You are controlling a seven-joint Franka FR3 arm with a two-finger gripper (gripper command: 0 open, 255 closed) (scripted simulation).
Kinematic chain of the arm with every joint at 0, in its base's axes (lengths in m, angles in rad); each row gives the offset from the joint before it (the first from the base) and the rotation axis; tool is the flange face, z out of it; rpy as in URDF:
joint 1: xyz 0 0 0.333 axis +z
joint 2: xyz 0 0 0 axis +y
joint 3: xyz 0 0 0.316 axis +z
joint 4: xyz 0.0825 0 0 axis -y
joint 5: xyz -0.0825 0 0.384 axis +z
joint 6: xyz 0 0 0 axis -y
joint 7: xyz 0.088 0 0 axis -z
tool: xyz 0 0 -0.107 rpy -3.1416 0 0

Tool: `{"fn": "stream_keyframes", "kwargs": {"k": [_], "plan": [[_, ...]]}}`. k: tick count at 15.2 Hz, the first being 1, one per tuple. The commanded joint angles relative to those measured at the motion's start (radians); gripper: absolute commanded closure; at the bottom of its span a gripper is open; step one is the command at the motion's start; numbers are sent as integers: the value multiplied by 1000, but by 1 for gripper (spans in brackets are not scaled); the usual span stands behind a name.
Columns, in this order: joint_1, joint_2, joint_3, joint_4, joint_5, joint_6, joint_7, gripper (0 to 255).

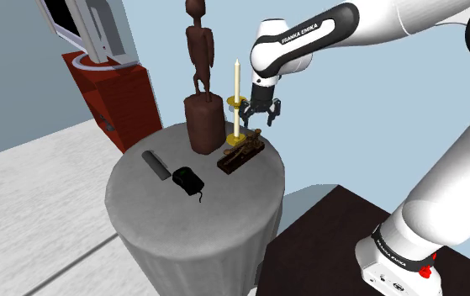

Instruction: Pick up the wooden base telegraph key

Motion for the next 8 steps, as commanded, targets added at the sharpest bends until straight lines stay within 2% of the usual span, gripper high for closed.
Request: {"fn": "stream_keyframes", "kwargs": {"k": [1,3,8], "plan": [[-2,79,-2,59,3,28,30,0],[-1,122,-4,95,4,40,47,0],[0,154,-4,66,6,102,40,0]]}}
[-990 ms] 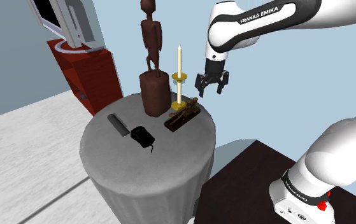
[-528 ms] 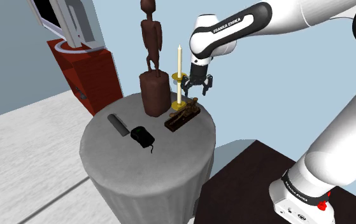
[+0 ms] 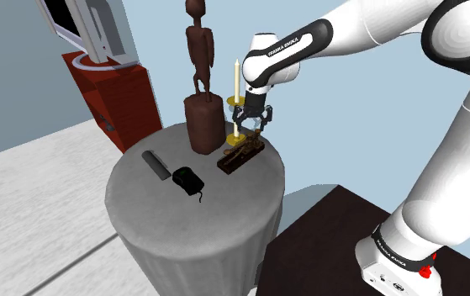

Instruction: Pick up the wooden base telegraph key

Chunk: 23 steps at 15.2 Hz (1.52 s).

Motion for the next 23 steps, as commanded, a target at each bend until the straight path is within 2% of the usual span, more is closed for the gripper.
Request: {"fn": "stream_keyframes", "kwargs": {"k": [1,4,5,14,23], "plan": [[1,15,0,-12,1,27,-2,0],[1,26,1,-20,1,46,-5,0],[1,26,0,-21,1,47,-5,255],[1,26,0,-19,1,46,-5,255],[-1,-33,-1,32,-2,-64,8,255]]}}
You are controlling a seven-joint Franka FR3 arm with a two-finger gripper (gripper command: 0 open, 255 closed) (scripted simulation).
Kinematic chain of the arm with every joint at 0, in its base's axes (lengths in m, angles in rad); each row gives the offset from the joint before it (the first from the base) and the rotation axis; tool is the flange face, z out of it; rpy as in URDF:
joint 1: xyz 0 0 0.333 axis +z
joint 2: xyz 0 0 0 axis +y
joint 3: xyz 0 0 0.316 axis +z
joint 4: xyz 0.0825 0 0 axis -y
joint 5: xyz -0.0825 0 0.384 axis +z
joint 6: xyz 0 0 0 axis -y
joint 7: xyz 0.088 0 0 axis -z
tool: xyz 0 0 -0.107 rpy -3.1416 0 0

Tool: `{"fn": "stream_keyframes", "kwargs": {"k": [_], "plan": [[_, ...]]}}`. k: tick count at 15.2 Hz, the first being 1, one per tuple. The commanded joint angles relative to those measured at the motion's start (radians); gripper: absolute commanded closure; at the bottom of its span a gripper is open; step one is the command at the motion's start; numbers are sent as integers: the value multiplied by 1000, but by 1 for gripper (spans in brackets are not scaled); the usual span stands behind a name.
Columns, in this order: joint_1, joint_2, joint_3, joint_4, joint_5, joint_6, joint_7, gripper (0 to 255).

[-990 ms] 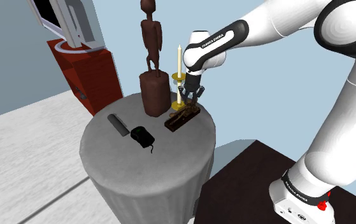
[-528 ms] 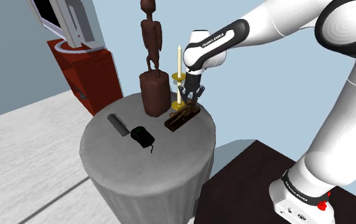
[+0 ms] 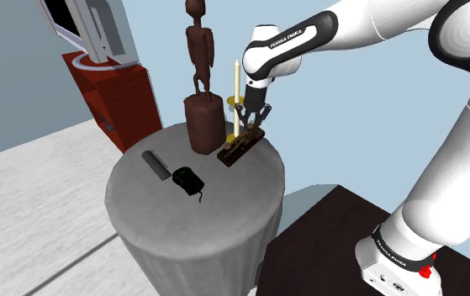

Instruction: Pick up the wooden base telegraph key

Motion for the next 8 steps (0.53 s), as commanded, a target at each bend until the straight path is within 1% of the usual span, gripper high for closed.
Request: {"fn": "stream_keyframes", "kwargs": {"k": [1,6,8], "plan": [[0,-12,0,13,0,-24,3,255],[-2,-37,-1,51,-2,-87,10,255],[-2,-38,-1,52,-2,-89,10,255]]}}
